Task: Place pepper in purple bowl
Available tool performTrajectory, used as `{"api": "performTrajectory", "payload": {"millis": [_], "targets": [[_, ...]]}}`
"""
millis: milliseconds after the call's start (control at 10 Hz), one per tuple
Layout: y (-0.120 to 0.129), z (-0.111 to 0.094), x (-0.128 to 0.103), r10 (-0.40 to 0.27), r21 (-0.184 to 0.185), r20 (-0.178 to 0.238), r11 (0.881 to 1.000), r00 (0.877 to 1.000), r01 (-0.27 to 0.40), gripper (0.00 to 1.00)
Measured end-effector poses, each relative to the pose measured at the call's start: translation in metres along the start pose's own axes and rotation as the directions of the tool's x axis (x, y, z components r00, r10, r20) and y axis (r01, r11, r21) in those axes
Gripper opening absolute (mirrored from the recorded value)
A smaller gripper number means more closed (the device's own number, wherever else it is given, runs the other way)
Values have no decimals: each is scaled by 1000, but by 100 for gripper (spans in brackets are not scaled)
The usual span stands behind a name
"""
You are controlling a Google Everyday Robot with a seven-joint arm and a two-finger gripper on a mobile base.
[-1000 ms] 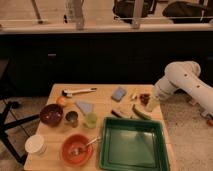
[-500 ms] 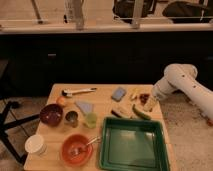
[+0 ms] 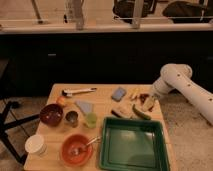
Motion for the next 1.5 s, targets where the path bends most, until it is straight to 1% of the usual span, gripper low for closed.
{"api": "performTrajectory", "payload": {"millis": [100, 200, 600, 800, 1100, 1300, 1500], "targets": [[-1, 2, 0, -2, -5, -2, 1000, 1000, 2, 62], [-2, 5, -1, -4, -10, -3, 1000, 1000, 4, 57], [-2, 16, -3, -17, -33, -13, 999, 1000, 17, 57], [-1, 25, 1, -13, -53, -22, 999, 1000, 12, 57], [3, 48, 13, 17, -91, -38, 996, 999, -20, 57], [4, 55, 22, 39, -111, -46, 993, 998, -44, 57], [3, 65, 27, 53, -131, -51, 990, 997, -59, 57]]}}
